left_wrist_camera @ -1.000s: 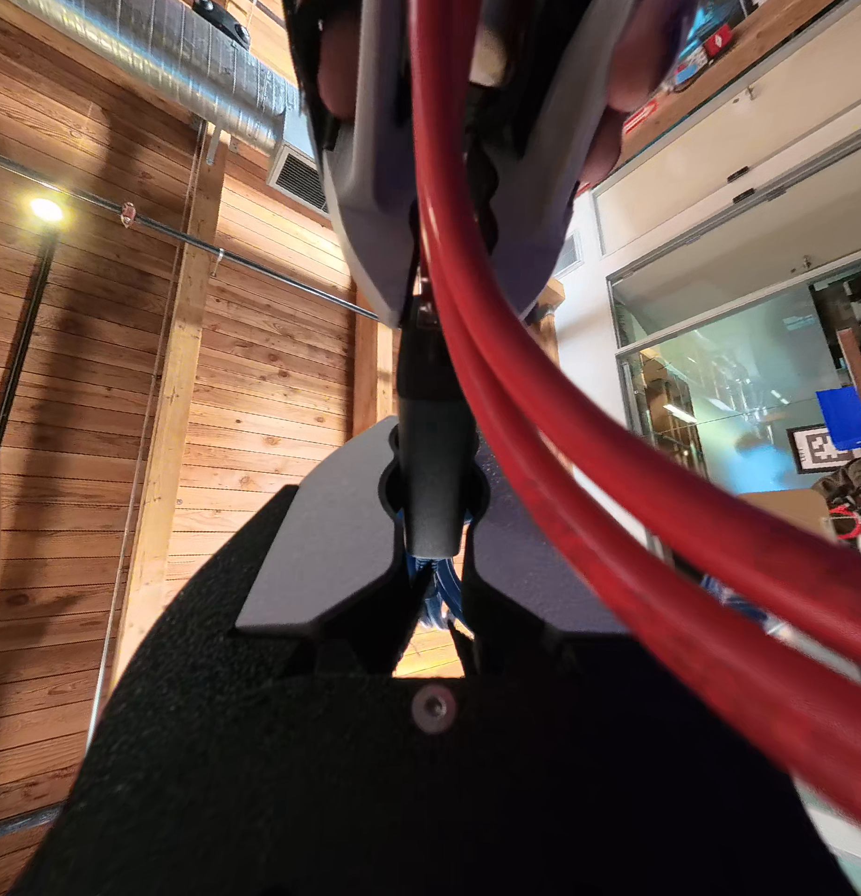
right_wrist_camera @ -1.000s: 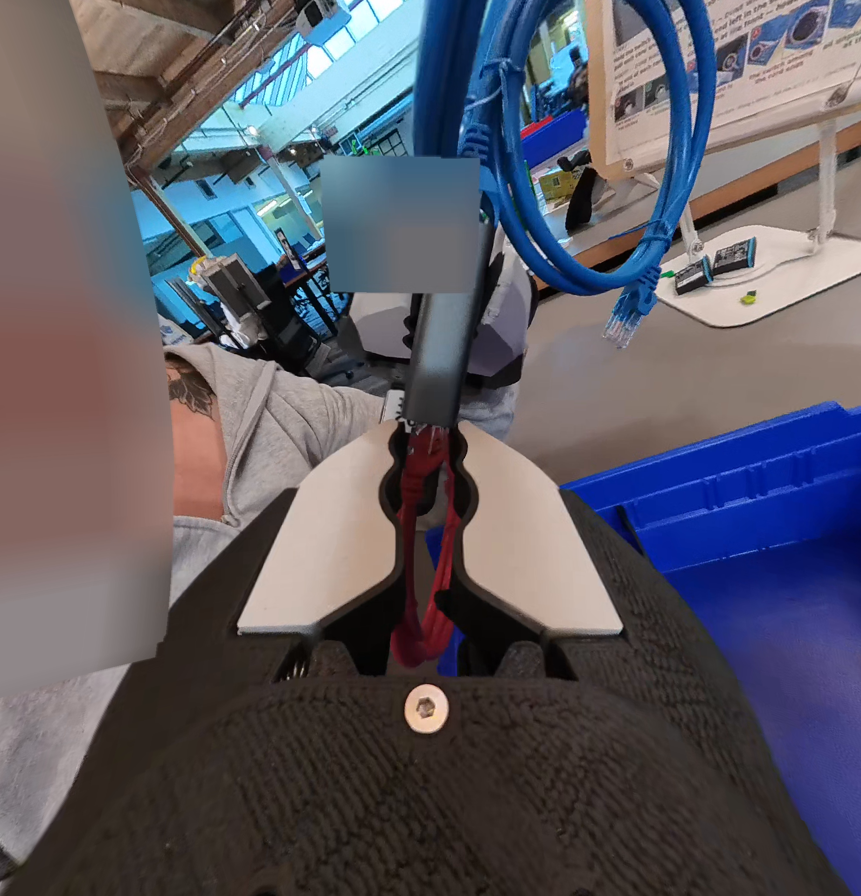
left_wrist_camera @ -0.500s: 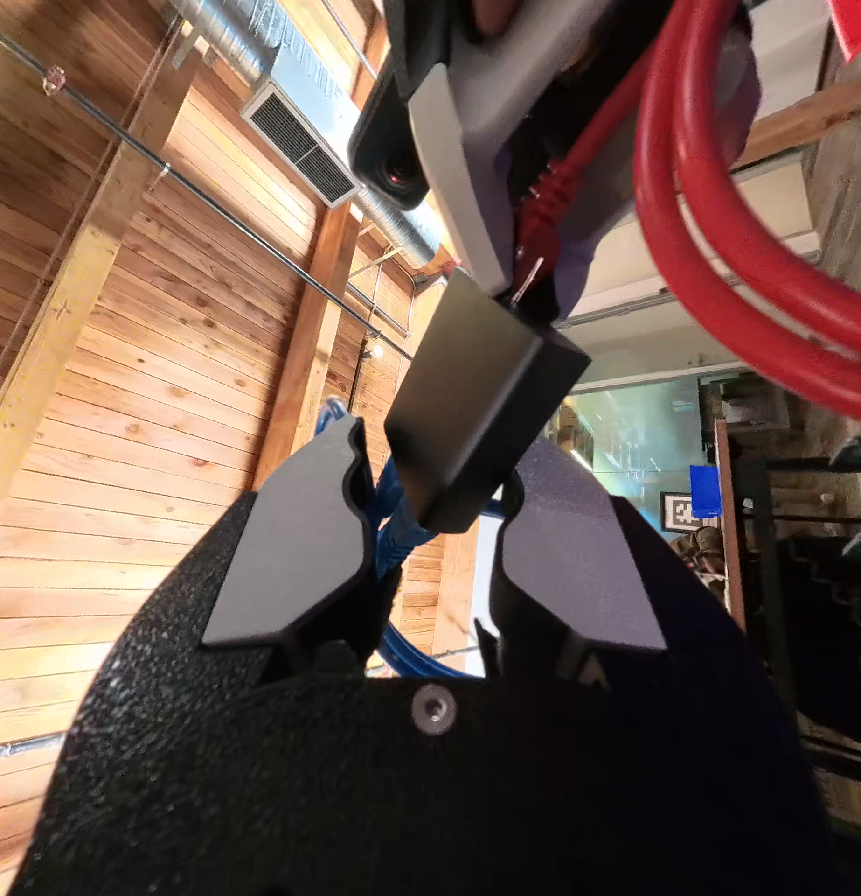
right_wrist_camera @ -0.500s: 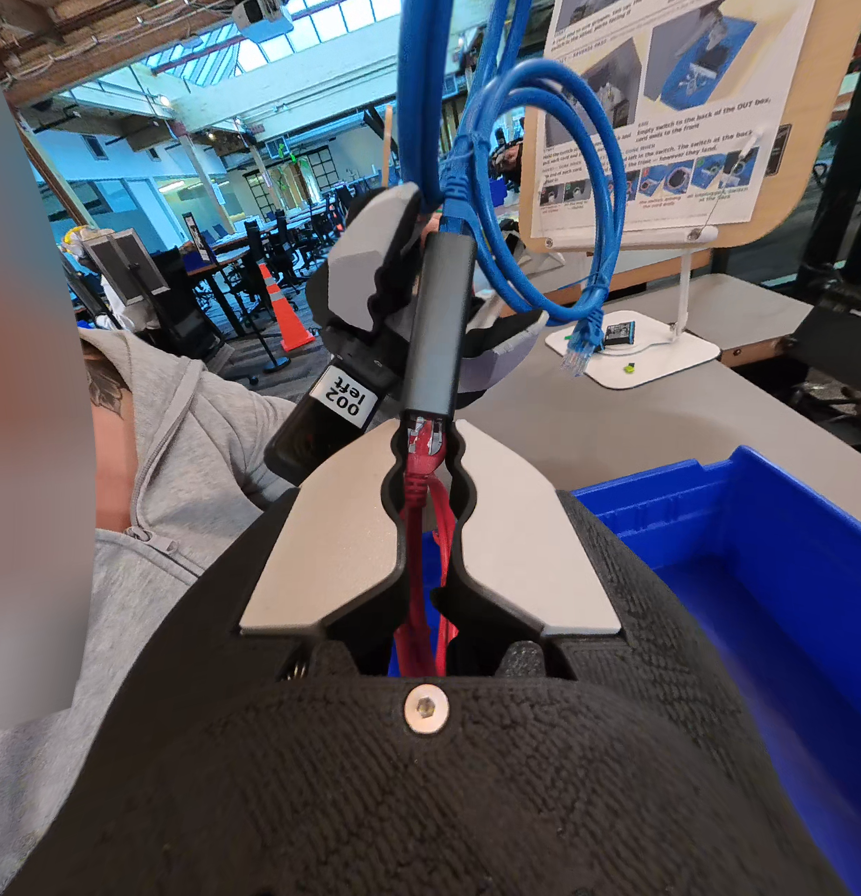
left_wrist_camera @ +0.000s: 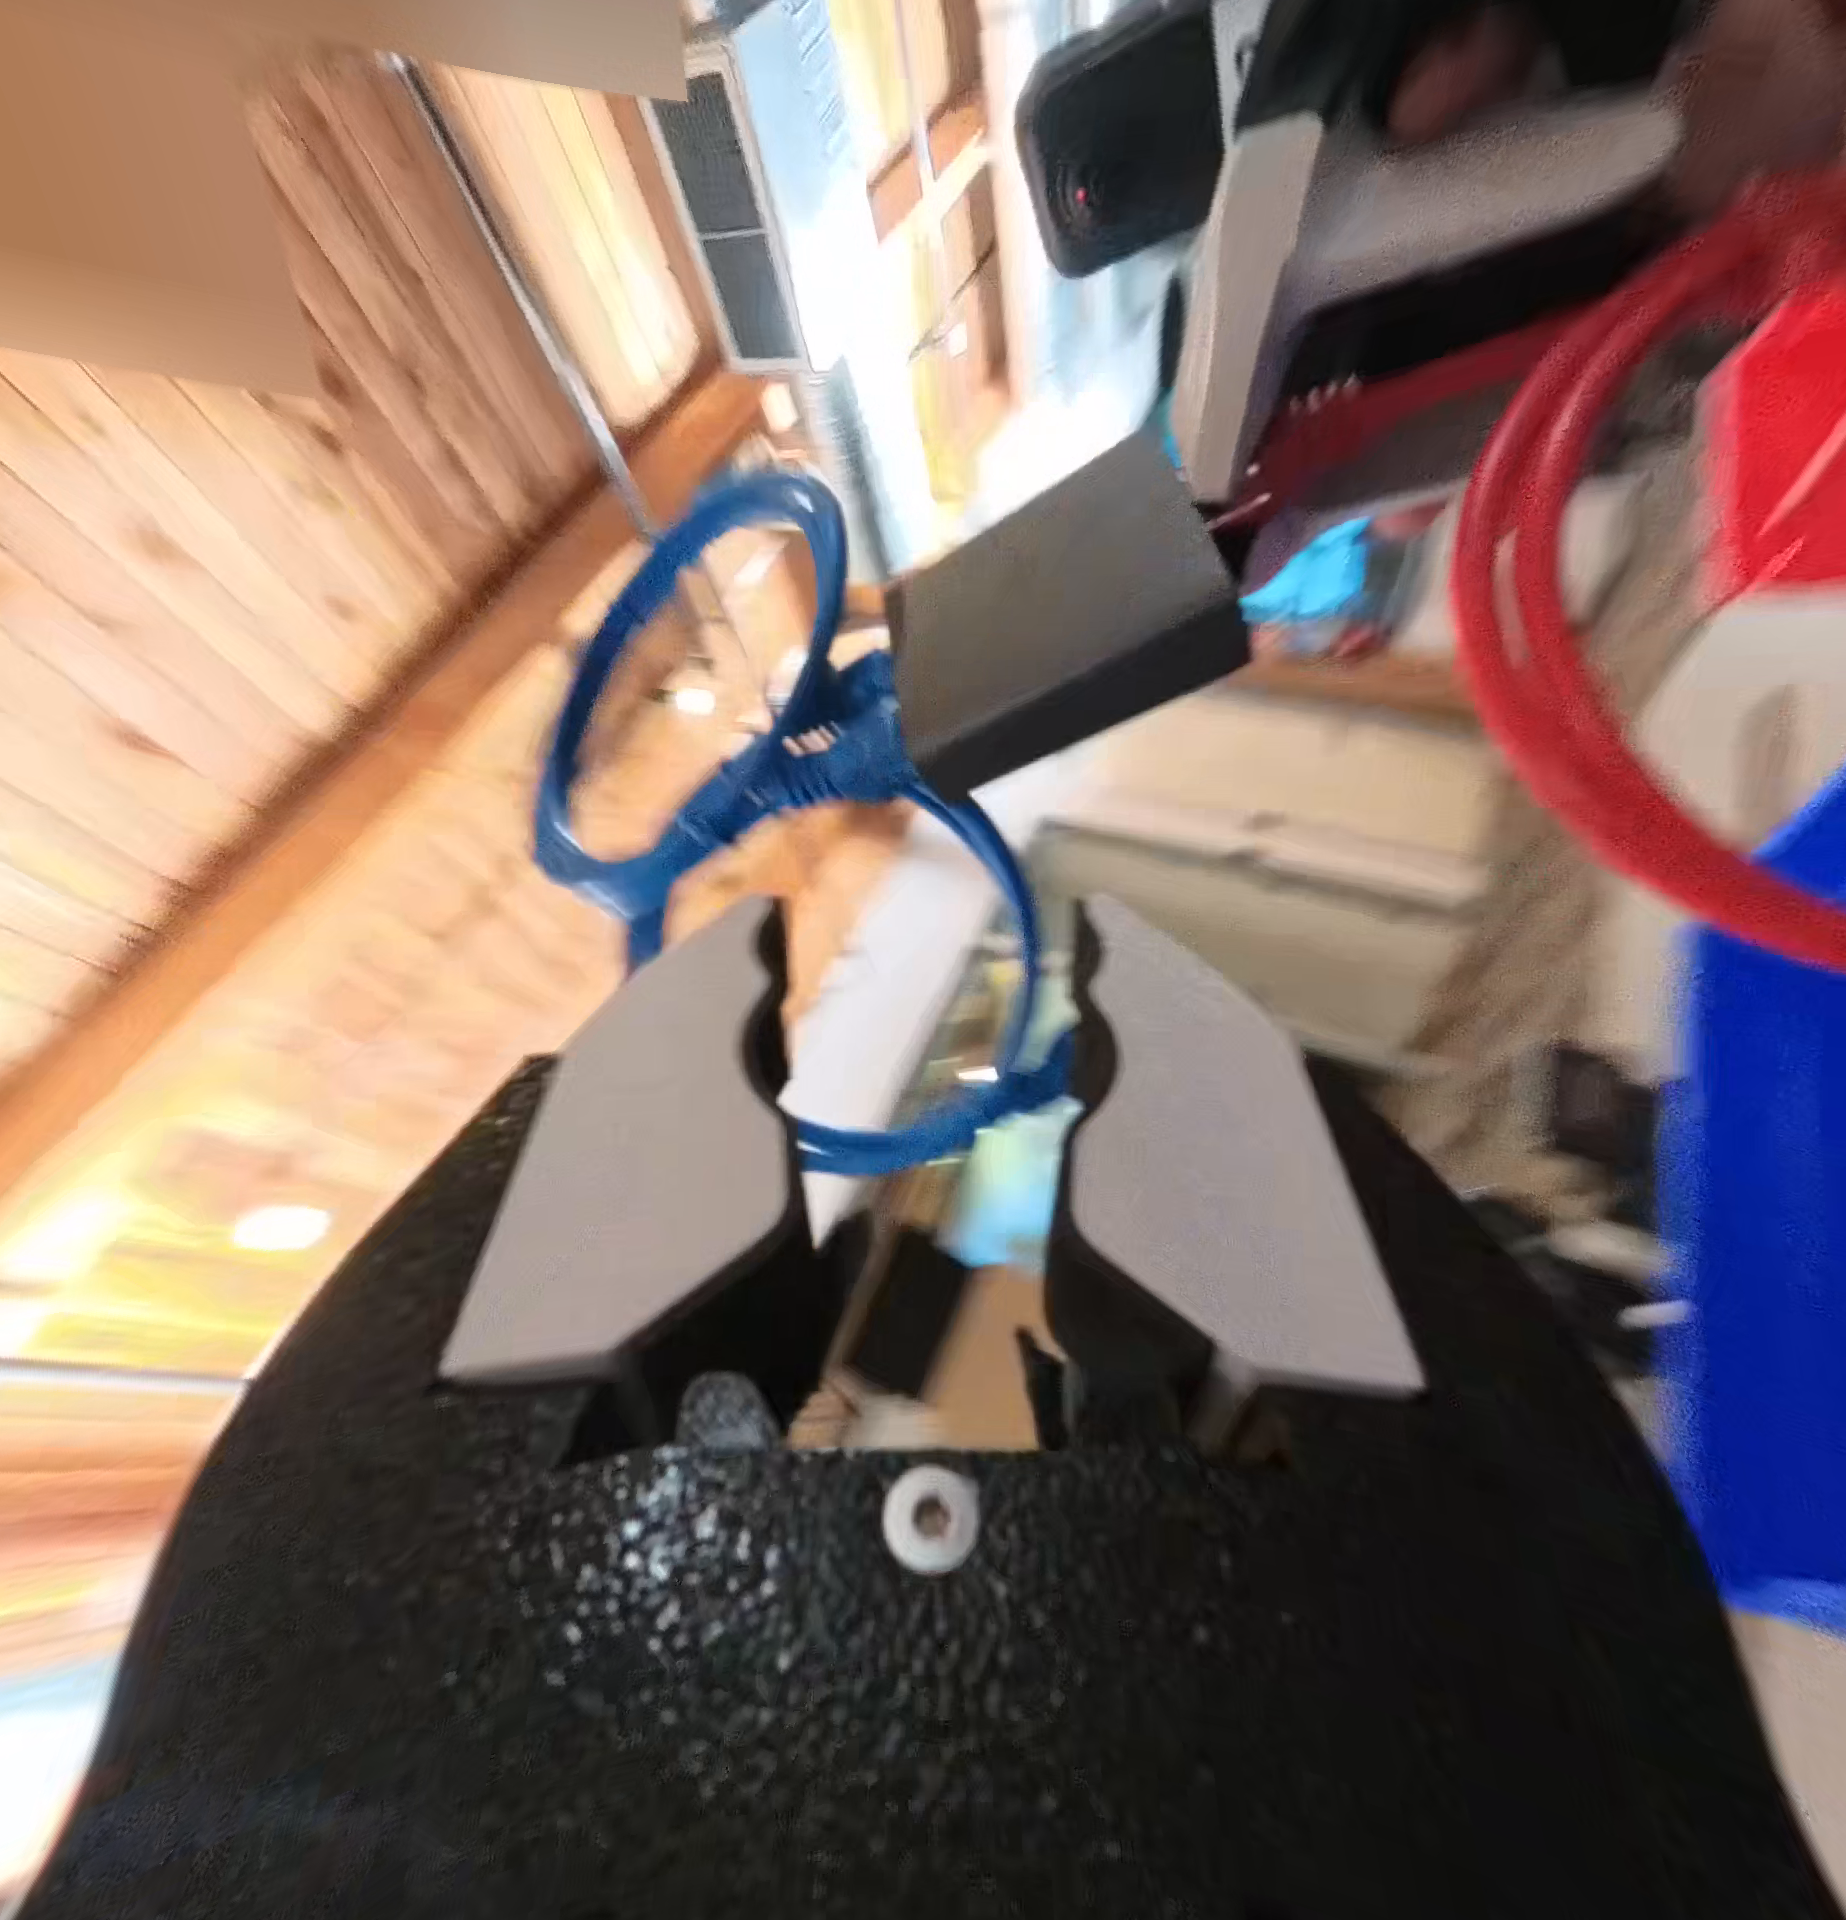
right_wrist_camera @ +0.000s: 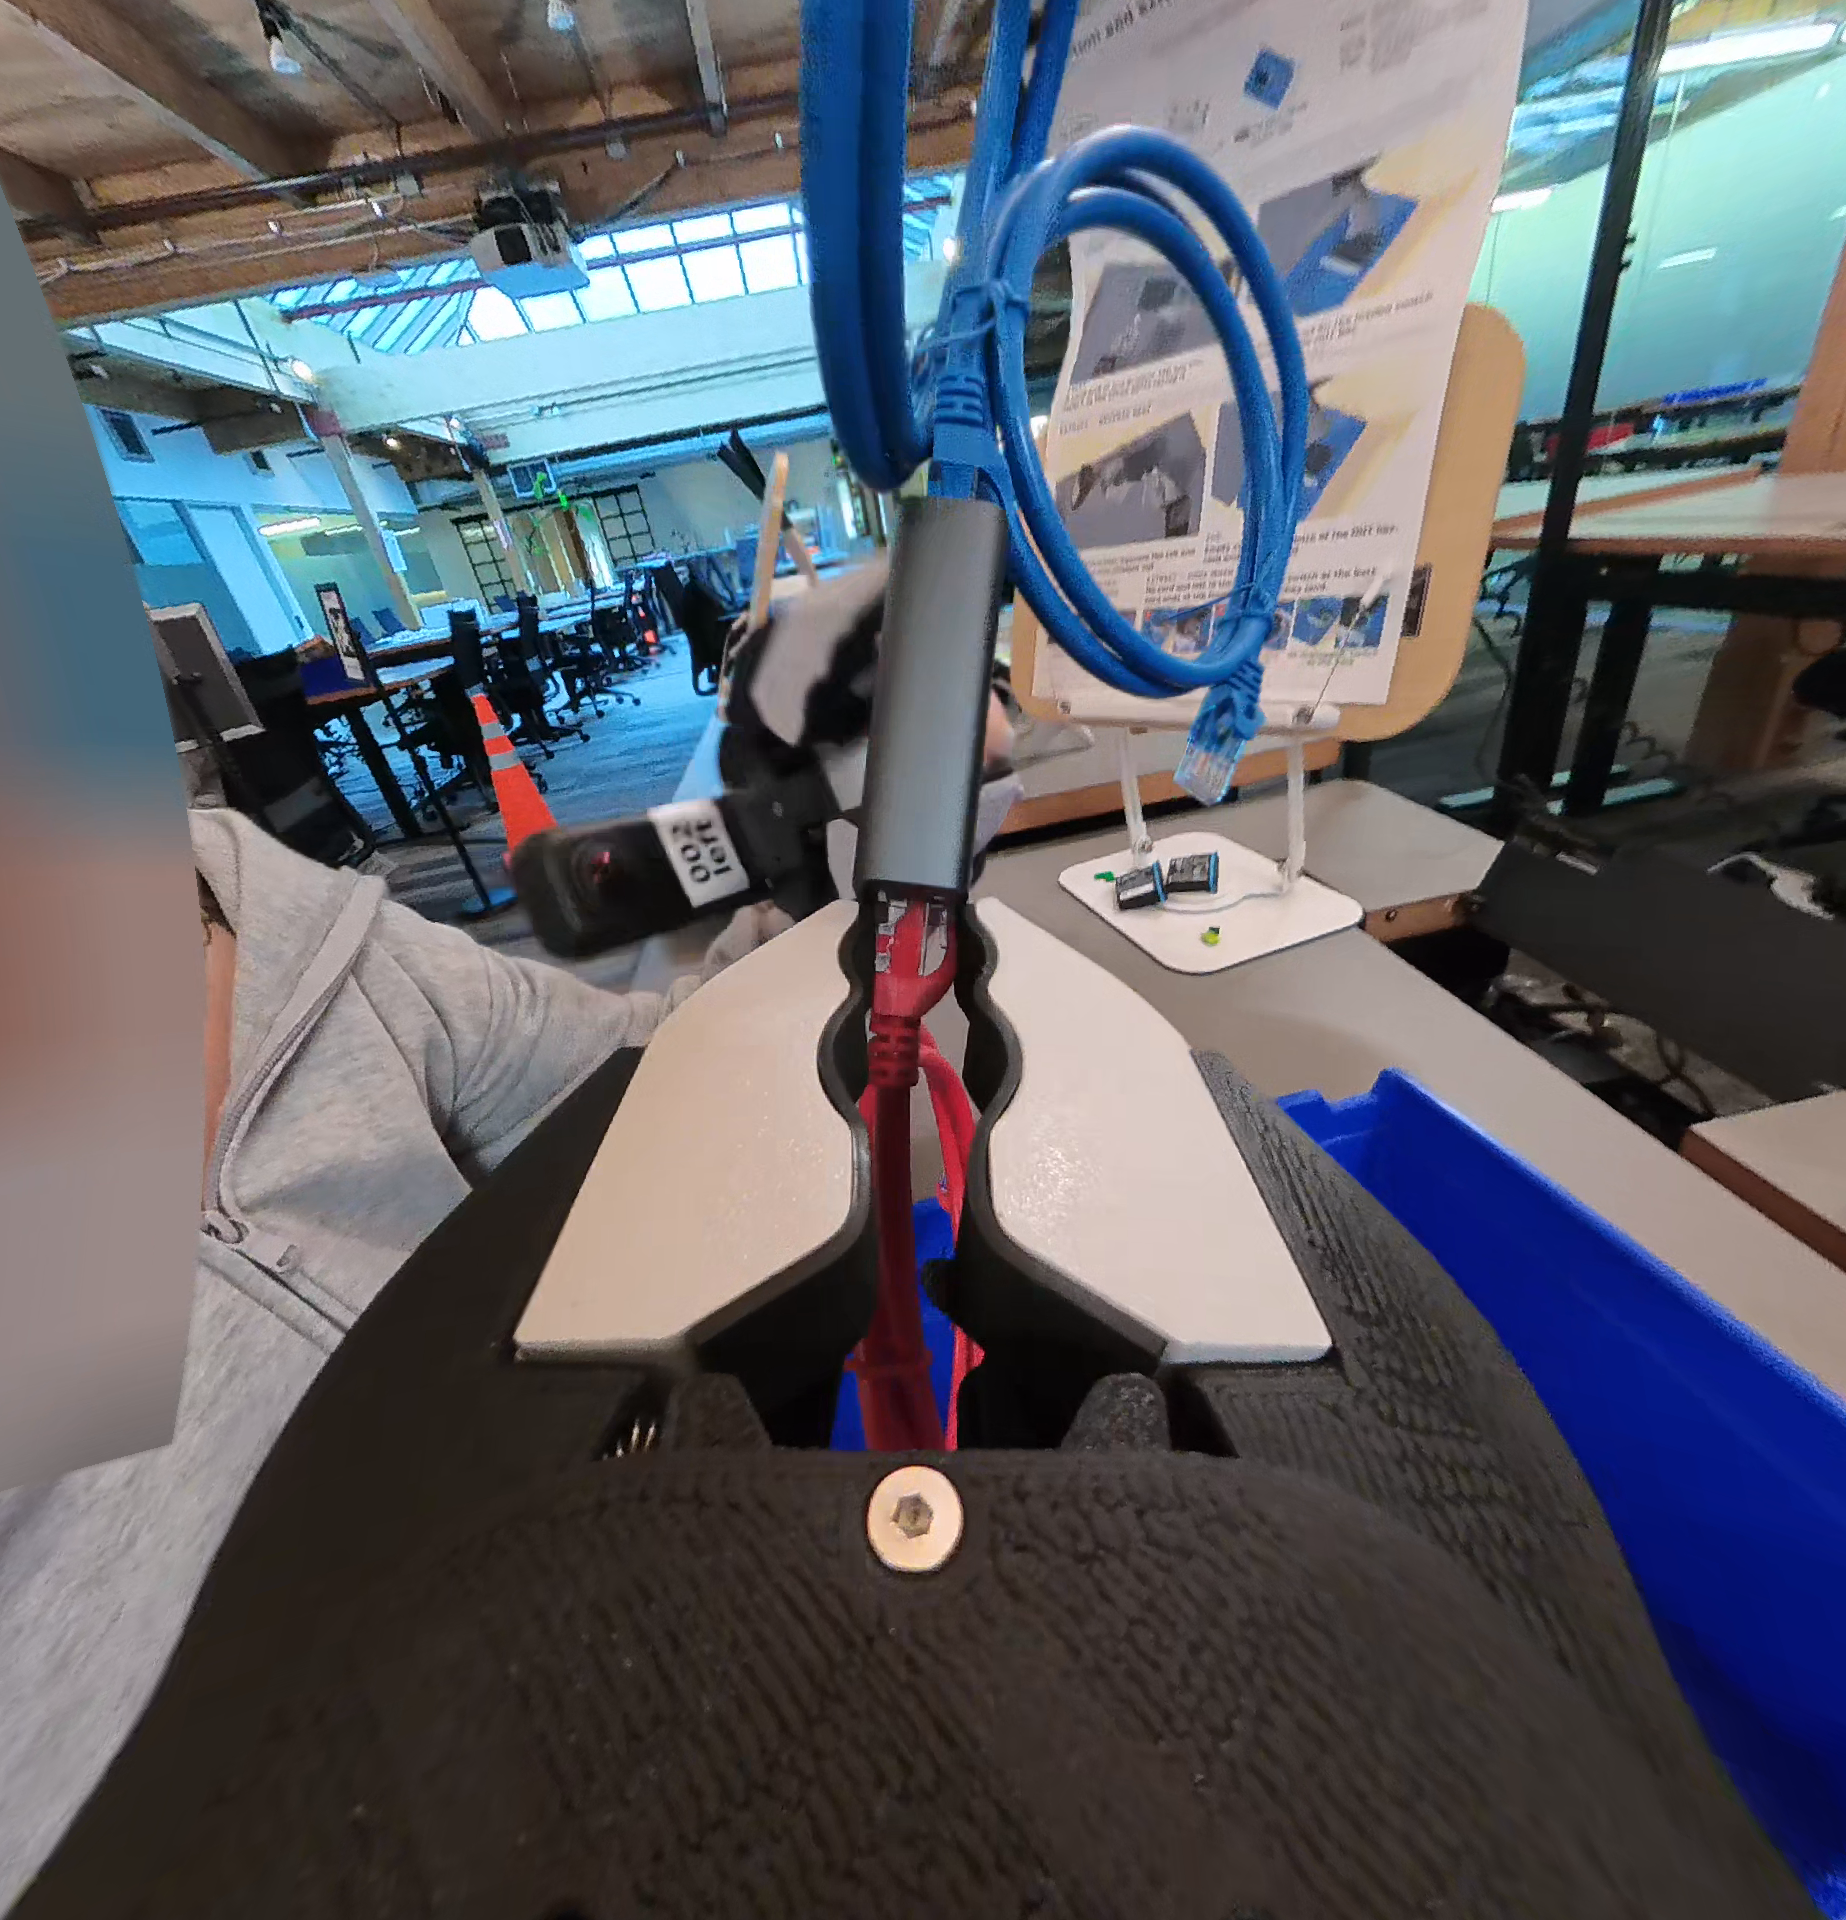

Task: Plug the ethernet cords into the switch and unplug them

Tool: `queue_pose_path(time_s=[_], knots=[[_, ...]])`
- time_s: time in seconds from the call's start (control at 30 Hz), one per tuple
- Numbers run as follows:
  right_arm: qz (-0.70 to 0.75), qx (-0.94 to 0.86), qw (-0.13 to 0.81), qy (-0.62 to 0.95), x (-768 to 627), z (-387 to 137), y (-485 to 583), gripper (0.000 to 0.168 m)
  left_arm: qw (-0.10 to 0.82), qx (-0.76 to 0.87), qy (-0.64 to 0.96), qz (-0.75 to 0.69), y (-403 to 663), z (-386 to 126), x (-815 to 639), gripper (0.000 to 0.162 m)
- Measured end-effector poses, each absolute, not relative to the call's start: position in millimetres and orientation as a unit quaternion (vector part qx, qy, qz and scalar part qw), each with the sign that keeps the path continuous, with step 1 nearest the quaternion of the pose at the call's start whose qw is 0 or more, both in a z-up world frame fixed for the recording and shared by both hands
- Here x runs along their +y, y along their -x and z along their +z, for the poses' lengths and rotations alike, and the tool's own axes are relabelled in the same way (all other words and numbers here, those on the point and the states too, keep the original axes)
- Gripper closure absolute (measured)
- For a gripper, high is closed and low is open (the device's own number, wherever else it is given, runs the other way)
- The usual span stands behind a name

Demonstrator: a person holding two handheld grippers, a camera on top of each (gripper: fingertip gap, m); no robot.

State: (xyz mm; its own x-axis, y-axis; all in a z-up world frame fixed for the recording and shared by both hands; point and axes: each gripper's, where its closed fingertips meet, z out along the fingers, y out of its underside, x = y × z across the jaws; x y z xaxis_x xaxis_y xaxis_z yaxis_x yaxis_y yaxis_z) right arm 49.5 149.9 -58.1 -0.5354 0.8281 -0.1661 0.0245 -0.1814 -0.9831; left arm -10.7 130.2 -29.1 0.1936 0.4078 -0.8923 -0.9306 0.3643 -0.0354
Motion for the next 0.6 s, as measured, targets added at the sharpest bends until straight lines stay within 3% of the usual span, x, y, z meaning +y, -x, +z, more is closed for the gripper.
queue_pose_path(time_s=[0.07,0.13,0.2,0.27,0.33,0.53,0.6], knots=[[0.673,-0.561,0.309,0.37,149.9,-52.1,-52.8,0.155,0.756,0.417,0.39,0.32,15.6,-38.7,138.4,0.127],[0.672,-0.56,0.318,0.365,148.5,-48.4,-53.8,0.155,0.771,0.404,0.478,0.117,8.3,-49.1,145.4,0.121],[0.667,-0.563,0.326,0.364,146.5,-47.5,-52.3,0.155,0.754,0.383,0.528,-0.08,-7.3,-51.1,144.0,0.088],[0.663,-0.567,0.328,0.363,142.8,-48.7,-50.1,0.155,0.739,0.355,0.523,-0.233,-19.5,-41.7,136.0,0.065],[0.658,-0.575,0.325,0.362,137.4,-51.8,-47.7,0.155,0.747,0.311,0.478,-0.343,-23.1,-24.6,127.8,0.061],[0.621,-0.597,0.354,0.365,127.5,-59.7,-40.3,0.155,0.714,0.282,0.473,-0.432,-37.4,-24.4,130.2,0.068],[0.618,-0.603,0.356,0.359,121.4,-60.5,-39.2,0.155,0.709,0.29,0.465,-0.445,-45.4,-26.3,127.8,0.08]])
